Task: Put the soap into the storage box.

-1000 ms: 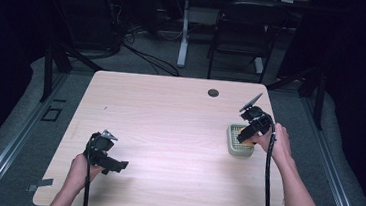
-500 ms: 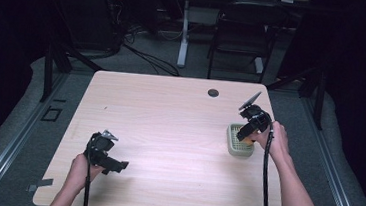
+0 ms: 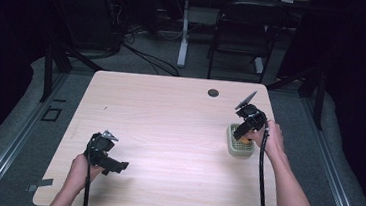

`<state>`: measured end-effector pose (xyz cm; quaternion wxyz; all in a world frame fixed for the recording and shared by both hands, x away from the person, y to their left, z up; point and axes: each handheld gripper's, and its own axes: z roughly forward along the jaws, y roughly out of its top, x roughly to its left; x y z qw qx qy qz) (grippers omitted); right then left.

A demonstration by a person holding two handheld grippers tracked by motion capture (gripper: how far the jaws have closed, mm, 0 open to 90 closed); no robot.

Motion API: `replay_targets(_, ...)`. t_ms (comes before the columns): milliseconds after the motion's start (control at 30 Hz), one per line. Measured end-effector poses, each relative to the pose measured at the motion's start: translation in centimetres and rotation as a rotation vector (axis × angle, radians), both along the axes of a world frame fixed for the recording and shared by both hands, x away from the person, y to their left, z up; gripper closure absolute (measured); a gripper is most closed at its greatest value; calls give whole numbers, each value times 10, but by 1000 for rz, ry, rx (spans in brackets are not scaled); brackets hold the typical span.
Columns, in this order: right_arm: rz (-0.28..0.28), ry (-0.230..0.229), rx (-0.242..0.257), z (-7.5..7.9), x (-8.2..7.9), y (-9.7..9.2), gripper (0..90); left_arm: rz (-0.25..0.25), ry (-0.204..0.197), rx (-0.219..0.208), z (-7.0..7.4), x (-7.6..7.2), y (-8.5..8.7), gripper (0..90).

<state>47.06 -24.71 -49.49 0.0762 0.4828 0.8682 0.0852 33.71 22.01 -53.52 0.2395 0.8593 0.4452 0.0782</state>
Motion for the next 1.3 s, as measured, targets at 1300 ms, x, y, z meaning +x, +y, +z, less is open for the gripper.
replay_targets(1300,-22,49,-5,-26,16,2,267,-5,2,-1,0,-1,-1,0)
